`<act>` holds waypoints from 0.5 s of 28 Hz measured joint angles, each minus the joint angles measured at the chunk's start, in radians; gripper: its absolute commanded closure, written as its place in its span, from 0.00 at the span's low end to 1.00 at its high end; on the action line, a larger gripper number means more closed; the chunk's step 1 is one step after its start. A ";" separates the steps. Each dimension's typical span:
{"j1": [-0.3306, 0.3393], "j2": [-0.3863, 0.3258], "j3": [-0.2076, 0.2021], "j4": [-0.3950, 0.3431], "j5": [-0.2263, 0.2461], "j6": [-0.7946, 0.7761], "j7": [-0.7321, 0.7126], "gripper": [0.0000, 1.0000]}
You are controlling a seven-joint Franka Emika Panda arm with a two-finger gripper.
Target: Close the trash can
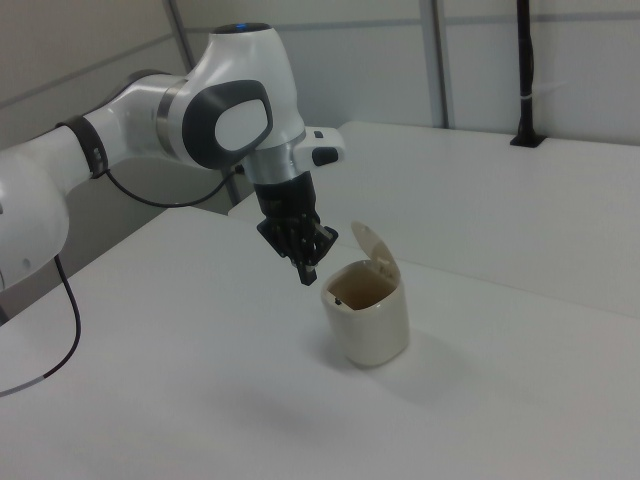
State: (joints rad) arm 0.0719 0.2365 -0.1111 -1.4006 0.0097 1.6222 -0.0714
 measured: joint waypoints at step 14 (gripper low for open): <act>0.000 0.027 -0.001 -0.001 0.104 0.405 0.084 1.00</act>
State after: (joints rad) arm 0.0718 0.2632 -0.1117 -1.4013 0.1135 2.0276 0.0124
